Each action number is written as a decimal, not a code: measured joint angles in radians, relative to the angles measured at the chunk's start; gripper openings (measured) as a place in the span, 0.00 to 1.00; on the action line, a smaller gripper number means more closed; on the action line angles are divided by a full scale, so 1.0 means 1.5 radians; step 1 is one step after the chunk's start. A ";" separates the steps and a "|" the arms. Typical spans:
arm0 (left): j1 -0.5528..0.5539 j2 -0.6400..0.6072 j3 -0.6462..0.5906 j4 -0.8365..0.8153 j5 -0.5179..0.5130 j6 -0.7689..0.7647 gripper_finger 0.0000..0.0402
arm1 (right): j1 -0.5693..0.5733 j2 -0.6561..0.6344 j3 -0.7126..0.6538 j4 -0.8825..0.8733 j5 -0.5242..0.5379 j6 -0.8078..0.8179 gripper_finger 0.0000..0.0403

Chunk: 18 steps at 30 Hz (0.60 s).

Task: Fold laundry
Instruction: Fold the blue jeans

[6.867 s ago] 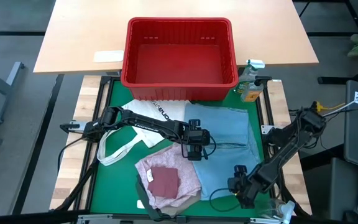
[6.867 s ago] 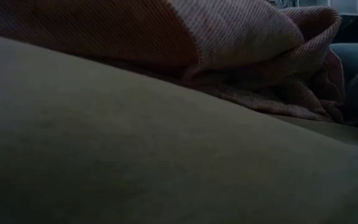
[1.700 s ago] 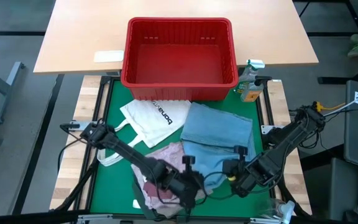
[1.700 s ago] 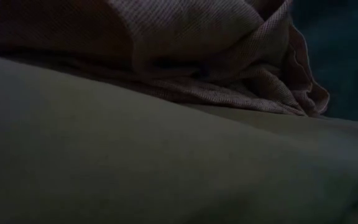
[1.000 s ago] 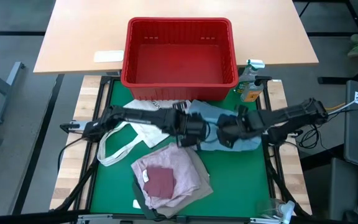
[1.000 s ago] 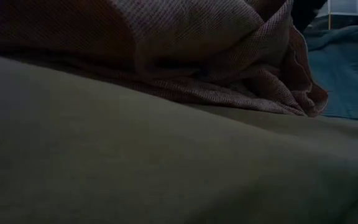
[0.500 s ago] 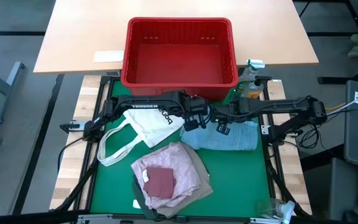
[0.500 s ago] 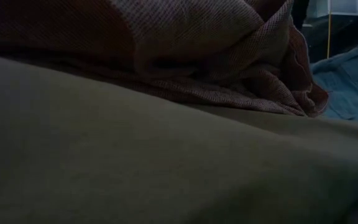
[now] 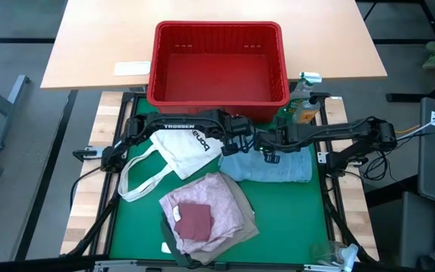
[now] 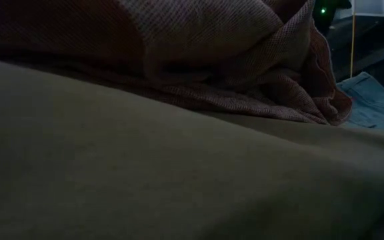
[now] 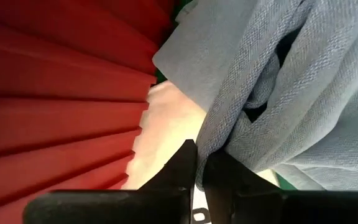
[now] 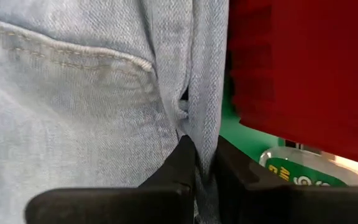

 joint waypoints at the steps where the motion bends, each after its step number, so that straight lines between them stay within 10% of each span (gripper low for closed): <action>1: 0.000 0.000 -0.002 0.004 -0.001 0.004 0.05 | 0.000 0.000 -0.002 0.001 0.009 0.000 0.08; 18: 0.004 0.000 -0.006 0.016 -0.046 0.033 0.31 | 0.000 0.000 -0.004 0.004 0.166 -0.002 0.42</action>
